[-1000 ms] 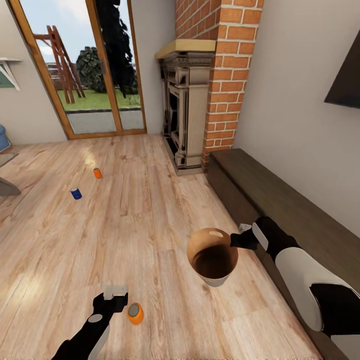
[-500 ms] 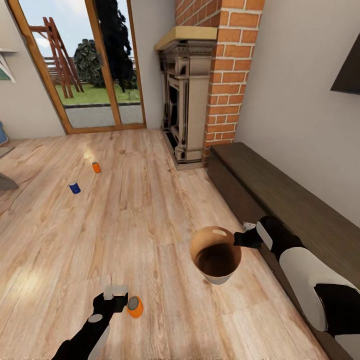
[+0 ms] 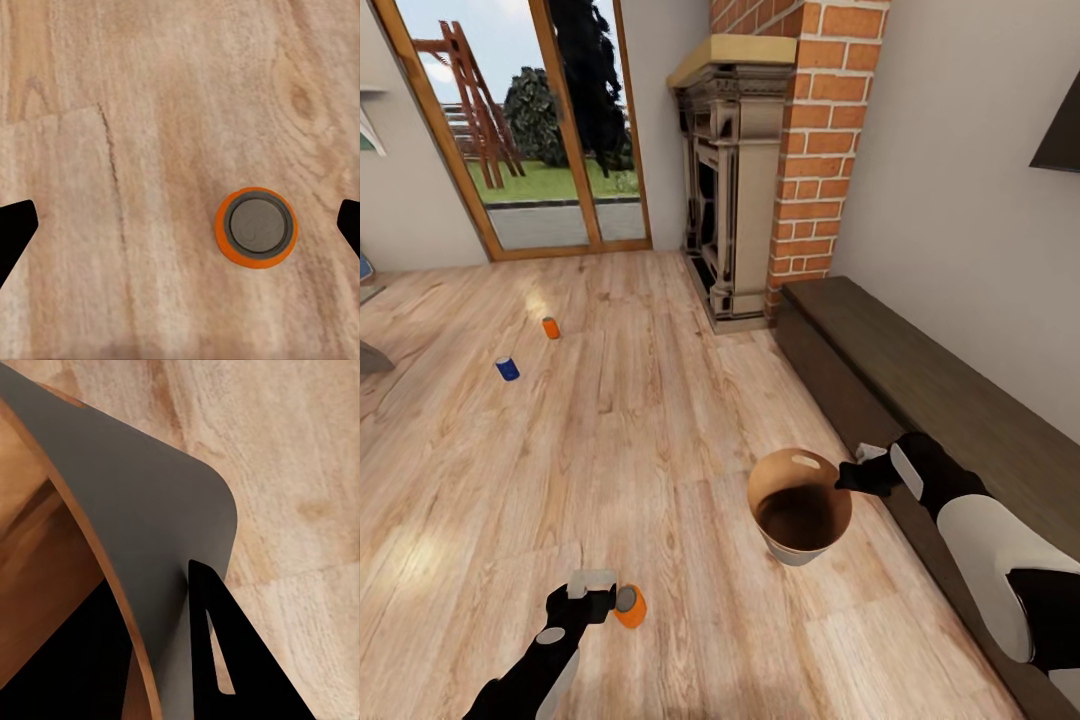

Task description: Put the three can of soda from the living room inside the tash can in the kitchen.

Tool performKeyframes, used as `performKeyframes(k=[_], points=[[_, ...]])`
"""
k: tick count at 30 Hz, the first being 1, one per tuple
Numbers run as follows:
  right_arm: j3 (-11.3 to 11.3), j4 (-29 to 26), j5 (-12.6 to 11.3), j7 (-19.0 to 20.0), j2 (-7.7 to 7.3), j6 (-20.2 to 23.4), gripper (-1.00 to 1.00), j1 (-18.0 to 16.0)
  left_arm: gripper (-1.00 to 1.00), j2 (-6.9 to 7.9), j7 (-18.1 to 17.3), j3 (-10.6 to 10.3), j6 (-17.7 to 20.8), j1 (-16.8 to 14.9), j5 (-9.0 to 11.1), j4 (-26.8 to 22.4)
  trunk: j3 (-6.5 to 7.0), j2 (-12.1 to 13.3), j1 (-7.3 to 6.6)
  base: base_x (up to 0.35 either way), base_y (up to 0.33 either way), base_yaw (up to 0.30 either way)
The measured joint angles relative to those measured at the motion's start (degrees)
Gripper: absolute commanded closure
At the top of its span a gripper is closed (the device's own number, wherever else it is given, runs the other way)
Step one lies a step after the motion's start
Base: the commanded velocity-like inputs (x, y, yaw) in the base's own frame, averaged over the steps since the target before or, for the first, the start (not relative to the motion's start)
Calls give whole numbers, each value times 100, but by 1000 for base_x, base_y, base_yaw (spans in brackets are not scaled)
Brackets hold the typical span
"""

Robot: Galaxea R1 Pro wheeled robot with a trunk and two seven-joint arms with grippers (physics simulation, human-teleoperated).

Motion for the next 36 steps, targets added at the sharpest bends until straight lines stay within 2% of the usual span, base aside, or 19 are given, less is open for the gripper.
performKeyframes(k=[12, 33, 36], points=[[19, 0, -17, 16, 20, -6, 100, 0, -100, 0, 0, -2, 6, 0, 1, -20, -5, 0, 0, 168, 0, 0], [9, -10, -1, 24, -1, -6, 100, 0, -100, 0, 0, -2, 6, 3, 1, -38, -5, 0, 0, 6, 0, 0], [5, -242, 51, 18, -42, 117, 100, -4, -100, -15, 0, -2, 5, 2, 1, -38, -4, 0, 0, 0, 0, 0]])
